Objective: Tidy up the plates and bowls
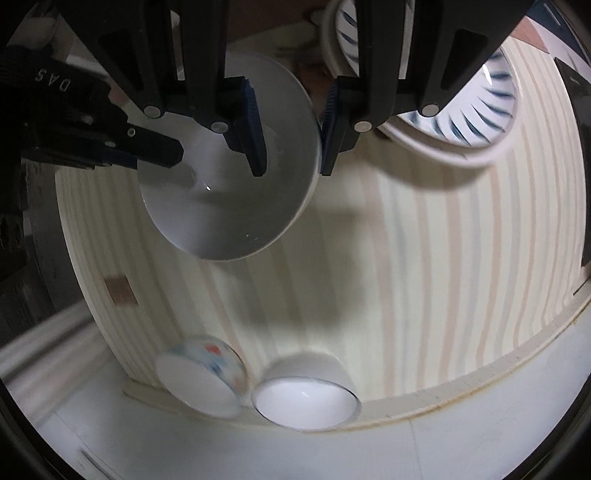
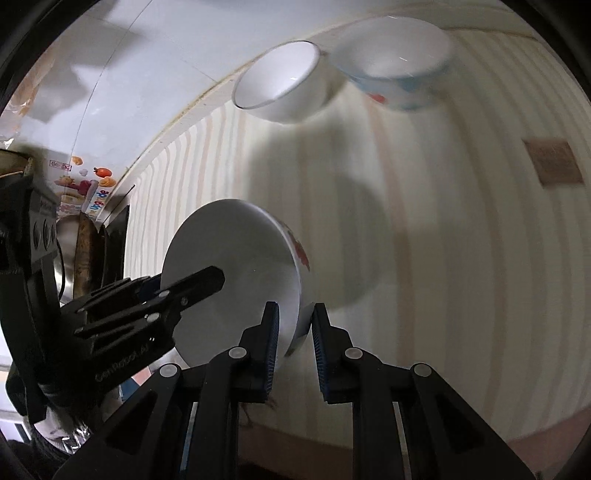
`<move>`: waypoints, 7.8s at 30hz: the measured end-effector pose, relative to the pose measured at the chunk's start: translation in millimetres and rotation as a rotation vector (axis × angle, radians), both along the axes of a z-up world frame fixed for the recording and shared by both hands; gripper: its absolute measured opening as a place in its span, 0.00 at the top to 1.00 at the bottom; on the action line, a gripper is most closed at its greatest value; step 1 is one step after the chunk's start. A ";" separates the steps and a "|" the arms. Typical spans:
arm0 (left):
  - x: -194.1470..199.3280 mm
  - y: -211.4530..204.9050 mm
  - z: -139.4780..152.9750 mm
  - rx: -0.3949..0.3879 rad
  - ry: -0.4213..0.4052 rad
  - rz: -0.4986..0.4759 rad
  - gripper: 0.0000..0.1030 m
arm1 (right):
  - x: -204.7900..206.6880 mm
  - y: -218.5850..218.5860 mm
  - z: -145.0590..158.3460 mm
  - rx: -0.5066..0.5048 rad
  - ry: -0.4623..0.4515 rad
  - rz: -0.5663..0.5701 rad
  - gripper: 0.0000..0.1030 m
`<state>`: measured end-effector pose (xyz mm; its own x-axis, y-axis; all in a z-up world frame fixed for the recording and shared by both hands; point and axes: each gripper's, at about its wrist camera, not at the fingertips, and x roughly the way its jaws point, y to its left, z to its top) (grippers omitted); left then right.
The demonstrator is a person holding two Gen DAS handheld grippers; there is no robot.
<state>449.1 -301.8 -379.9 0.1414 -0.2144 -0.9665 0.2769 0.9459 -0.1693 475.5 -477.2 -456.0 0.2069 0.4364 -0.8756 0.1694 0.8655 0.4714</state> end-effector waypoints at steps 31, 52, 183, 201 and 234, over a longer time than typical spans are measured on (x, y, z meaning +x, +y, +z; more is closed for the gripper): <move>-31.8 -21.4 -1.4 0.027 0.075 -0.068 0.74 | -70.7 -54.3 -16.2 0.027 0.102 -0.104 0.80; 220.3 18.7 -19.0 -0.091 0.106 0.242 0.66 | 233.3 -63.0 24.2 -0.030 -0.109 0.035 0.75; 263.8 -126.4 -86.8 -0.246 0.250 0.023 0.73 | 171.3 -176.2 -54.2 0.158 0.045 -0.254 0.79; 231.3 -111.2 -27.4 -0.241 0.191 -0.009 0.73 | 156.6 -162.9 -15.2 0.174 0.018 -0.229 0.79; 39.6 -44.5 34.7 -0.150 0.226 -0.097 0.73 | -60.3 -63.9 65.0 0.171 -0.009 -0.186 0.79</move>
